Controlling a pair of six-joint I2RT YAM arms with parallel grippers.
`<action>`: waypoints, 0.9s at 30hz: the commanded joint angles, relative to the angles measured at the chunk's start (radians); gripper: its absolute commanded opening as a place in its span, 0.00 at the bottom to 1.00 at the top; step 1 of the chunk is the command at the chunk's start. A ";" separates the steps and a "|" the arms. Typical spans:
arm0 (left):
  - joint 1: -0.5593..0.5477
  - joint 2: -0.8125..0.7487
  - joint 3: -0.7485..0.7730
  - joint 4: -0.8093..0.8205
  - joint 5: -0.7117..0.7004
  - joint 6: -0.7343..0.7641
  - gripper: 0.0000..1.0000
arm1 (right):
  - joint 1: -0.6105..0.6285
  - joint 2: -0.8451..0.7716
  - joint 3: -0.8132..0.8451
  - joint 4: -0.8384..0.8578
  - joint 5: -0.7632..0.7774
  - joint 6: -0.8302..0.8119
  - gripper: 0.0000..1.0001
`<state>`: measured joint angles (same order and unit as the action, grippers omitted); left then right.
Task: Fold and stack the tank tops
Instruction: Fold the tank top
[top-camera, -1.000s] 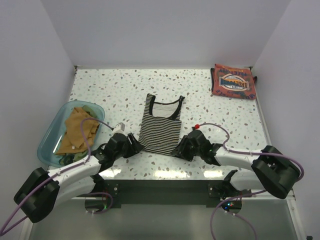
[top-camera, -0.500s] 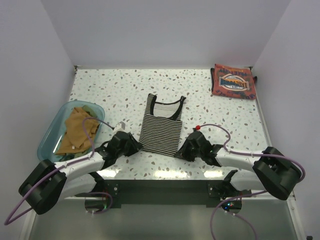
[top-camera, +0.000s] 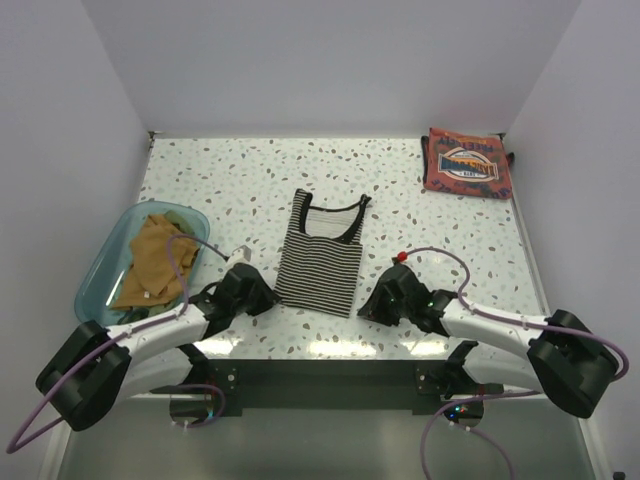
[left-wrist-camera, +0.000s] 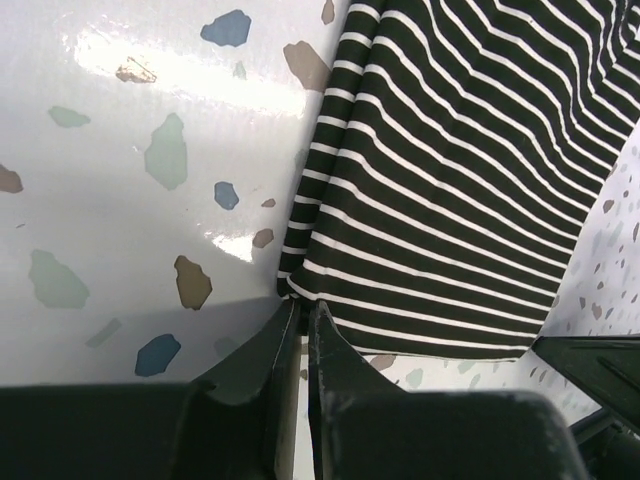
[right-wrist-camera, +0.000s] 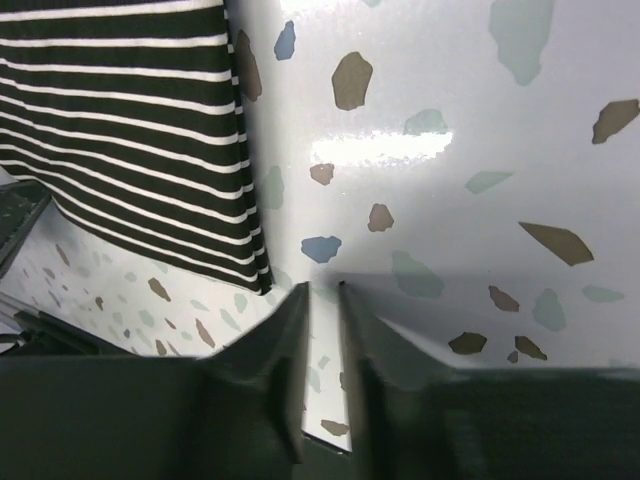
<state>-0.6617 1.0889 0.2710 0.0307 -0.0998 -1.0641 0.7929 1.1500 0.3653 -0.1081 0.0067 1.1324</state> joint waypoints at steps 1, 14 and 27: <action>-0.006 -0.023 -0.003 -0.147 0.006 0.052 0.11 | 0.003 -0.029 0.008 -0.127 0.047 -0.040 0.30; -0.101 -0.106 -0.067 -0.202 -0.026 -0.091 0.00 | 0.115 0.043 0.006 -0.064 0.033 0.050 0.48; -0.139 -0.119 -0.067 -0.225 -0.040 -0.105 0.00 | 0.170 0.126 -0.026 -0.025 0.091 0.109 0.31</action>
<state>-0.7879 0.9638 0.2264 -0.0738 -0.1265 -1.1759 0.9543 1.2369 0.3828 0.0013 0.0154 1.2457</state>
